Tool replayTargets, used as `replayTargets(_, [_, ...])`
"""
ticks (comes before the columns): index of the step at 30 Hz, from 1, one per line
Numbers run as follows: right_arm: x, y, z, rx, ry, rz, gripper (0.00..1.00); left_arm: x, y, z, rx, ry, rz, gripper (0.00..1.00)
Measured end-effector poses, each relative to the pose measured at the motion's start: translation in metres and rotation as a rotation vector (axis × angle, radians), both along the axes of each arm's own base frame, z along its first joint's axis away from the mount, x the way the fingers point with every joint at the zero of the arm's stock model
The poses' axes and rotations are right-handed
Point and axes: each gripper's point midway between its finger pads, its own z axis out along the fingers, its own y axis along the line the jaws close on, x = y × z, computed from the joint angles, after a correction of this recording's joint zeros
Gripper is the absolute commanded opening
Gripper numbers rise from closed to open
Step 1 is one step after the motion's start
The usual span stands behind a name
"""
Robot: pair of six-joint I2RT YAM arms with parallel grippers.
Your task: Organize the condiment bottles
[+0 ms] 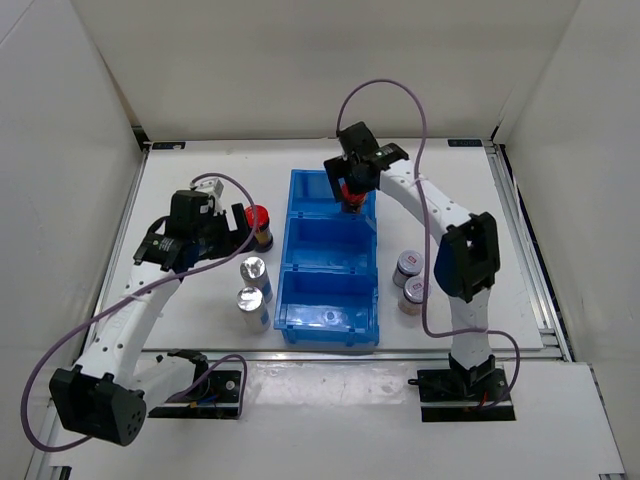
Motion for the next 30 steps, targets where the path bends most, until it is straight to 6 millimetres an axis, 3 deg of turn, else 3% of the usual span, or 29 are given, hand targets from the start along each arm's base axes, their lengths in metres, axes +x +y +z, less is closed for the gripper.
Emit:
replayTargets(7, [-0.008, -0.028, 0.091, 0.09, -0.198, -0.105, 1.0, 0.026, -0.003, 0.015, 0.023, -0.027, -0.006, 1.0])
replayTargets(11, [-0.029, -0.049, 0.12, 0.186, -0.218, -0.111, 1.0, 0.058, -0.008, 0.014, 0.05, -0.022, -0.016, 1.0])
replayTargets(14, [-0.048, -0.061, 0.119, 0.249, -0.185, -0.096, 1.0, 0.078, -0.011, -0.002, 0.074, -0.003, -0.022, 1.0])
replayTargets(22, [-0.103, -0.079, 0.082, 0.315, -0.048, -0.058, 1.0, 0.106, -0.012, -0.051, 0.142, 0.081, -0.037, 1.0])
replayTargets(29, [-0.11, -0.112, 0.093, 0.376, -0.081, -0.101, 1.0, 0.127, -0.016, -0.063, 0.163, 0.083, -0.053, 1.0])
replayTargets(30, [-0.11, -0.117, 0.093, 0.378, -0.083, -0.11, 1.0, 0.128, -0.016, -0.065, 0.165, 0.085, -0.055, 0.95])
